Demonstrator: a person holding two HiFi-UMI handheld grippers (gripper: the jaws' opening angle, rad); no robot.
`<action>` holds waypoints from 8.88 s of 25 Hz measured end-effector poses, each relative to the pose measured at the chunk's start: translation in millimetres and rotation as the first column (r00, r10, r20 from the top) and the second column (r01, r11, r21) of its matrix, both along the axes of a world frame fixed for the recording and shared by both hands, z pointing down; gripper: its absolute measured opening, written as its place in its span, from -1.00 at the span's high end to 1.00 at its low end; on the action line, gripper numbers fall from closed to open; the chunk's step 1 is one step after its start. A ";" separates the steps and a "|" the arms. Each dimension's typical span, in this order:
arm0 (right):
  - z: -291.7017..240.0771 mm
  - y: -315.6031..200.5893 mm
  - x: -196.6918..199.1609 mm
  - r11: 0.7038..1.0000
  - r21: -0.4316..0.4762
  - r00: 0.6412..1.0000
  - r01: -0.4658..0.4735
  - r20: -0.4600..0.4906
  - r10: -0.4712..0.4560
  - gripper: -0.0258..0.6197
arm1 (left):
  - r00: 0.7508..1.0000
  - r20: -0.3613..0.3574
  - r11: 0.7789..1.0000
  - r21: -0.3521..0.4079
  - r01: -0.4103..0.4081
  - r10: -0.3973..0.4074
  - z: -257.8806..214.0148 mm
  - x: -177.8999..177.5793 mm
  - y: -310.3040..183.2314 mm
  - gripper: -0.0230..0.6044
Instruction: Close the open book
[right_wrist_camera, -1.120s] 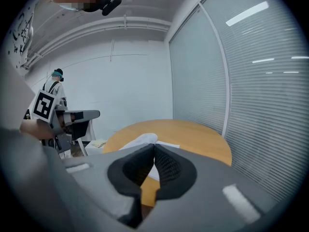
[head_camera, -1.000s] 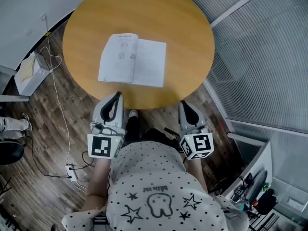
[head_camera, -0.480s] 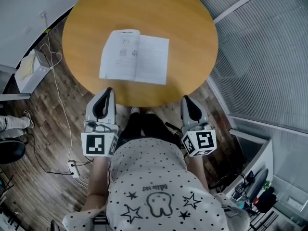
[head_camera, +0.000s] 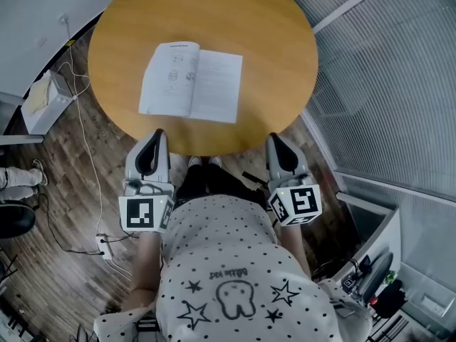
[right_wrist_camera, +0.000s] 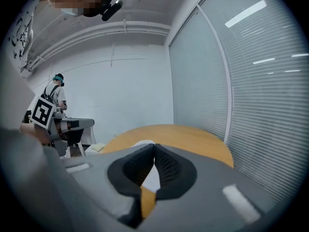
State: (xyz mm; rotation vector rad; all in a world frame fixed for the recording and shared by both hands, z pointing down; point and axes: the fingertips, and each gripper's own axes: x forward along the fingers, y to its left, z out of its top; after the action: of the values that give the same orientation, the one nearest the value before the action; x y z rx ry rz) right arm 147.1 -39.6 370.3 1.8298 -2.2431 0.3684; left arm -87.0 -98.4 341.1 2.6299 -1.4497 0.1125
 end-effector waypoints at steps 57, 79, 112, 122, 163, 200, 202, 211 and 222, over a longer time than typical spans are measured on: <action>-10.0 -20.7 24.0 0.998 0.060 0.998 -0.020 0.064 0.016 0.91 | 1.000 -0.018 0.967 -0.256 0.005 -0.010 60.9 8.0 -26.2 0.88; 13.5 -4.6 4.7 0.997 -0.071 1.000 0.000 0.021 0.001 0.91 | 0.795 -0.467 0.694 -0.716 -0.082 -0.387 211.2 -18.8 -52.2 0.16; 22.0 5.7 15.7 0.994 -0.097 0.999 -0.051 0.007 0.052 0.91 | 0.665 -0.415 0.602 -0.795 0.067 -0.622 275.5 -54.2 -111.1 0.16; 18.0 5.9 23.9 0.995 -0.091 0.999 -0.044 -0.004 0.043 0.91 | 0.763 -0.297 0.620 -0.766 0.168 -0.574 274.1 -58.8 -106.9 0.66; -17.9 8.7 51.6 0.991 0.043 0.992 -0.124 -0.011 0.124 0.91 | 0.951 -0.089 0.860 -0.460 0.223 -0.295 179.8 -22.6 -96.8 0.85; -22.5 26.6 82.5 0.971 0.057 0.973 -0.231 0.000 0.232 0.91 | 0.946 0.282 0.965 -0.245 -0.092 0.162 154.1 95.4 -72.9 0.85; -20.6 29.1 84.4 0.969 0.052 0.970 -0.241 0.003 0.241 0.91 | 0.936 0.298 0.962 -0.248 -0.112 0.186 156.6 101.1 -71.6 0.85; -17.2 35.4 95.9 0.962 0.042 0.963 -0.271 0.009 0.271 0.91 | 0.900 0.322 0.933 -0.302 -0.196 0.294 175.2 132.9 -56.7 0.85; -13.4 38.5 104.1 0.954 0.036 0.954 -0.299 0.004 0.299 0.91 | 0.808 0.396 0.883 -0.360 -0.301 0.437 215.3 166.6 -38.0 0.84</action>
State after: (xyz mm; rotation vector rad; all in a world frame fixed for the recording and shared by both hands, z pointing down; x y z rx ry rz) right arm 251.3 -1.1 356.8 2.1932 -1.9819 0.3788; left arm 79.7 -136.4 556.3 2.7065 -0.8822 0.9840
